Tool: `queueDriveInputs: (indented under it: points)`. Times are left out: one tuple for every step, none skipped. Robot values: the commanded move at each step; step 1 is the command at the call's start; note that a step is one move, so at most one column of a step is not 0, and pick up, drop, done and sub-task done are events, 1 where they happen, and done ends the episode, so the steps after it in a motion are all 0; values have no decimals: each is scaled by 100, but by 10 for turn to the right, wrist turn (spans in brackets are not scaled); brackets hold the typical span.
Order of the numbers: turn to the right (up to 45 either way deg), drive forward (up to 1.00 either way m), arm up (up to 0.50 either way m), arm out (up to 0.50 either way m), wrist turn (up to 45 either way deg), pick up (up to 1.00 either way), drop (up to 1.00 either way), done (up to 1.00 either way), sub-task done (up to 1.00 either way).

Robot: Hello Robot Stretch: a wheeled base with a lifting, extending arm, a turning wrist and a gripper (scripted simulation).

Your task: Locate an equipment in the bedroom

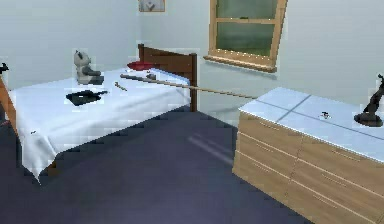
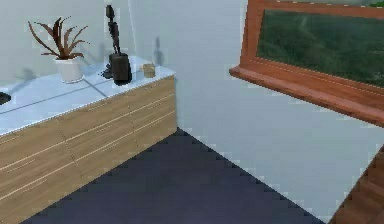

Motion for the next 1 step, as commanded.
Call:
queueDriveInputs:
  points:
    - [-30, 0, 0, 0, 0, 0, 0, 0, 0]
